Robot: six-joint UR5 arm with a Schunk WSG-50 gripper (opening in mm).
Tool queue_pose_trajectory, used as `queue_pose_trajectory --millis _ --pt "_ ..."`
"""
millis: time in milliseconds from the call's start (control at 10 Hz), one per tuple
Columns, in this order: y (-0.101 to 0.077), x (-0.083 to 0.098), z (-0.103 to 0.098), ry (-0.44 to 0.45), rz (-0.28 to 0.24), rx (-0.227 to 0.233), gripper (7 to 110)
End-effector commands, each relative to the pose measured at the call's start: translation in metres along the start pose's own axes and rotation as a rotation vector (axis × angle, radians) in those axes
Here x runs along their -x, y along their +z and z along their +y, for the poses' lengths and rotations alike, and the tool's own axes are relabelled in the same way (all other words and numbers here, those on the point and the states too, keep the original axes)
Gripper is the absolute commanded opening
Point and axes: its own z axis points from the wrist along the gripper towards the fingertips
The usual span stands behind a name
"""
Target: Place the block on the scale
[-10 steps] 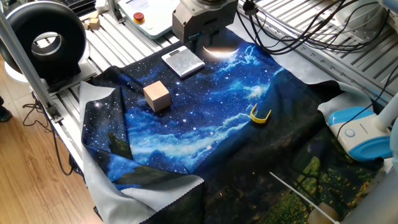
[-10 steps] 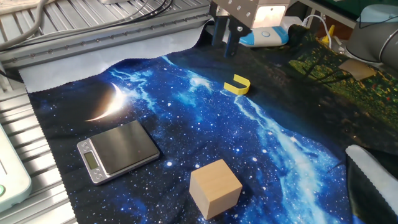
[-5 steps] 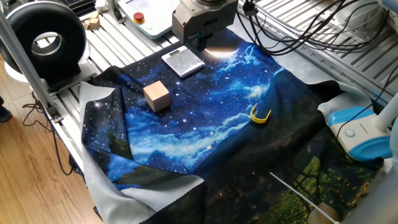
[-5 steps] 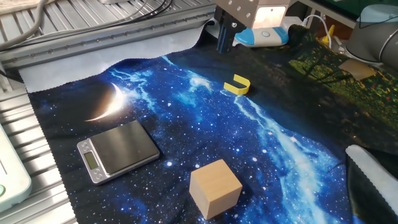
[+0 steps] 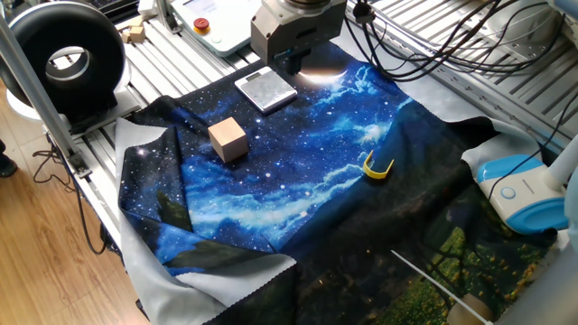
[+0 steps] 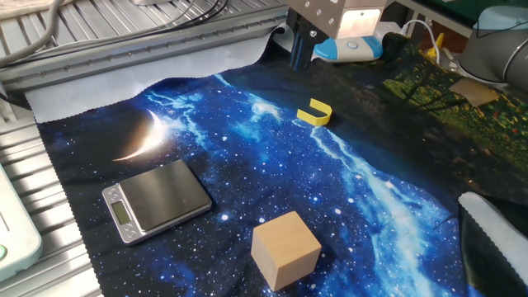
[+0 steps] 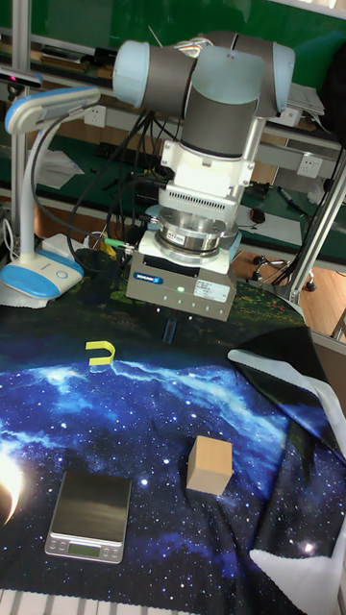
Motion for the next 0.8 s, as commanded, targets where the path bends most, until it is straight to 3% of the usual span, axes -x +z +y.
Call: queue_pose_trajectory --millis 0,700 --pt "0.0 -0.003 0.003 -0.003 0.012 0.015 7" --pt "0.002 -0.004 0.013 0.026 0.016 0.05 7"
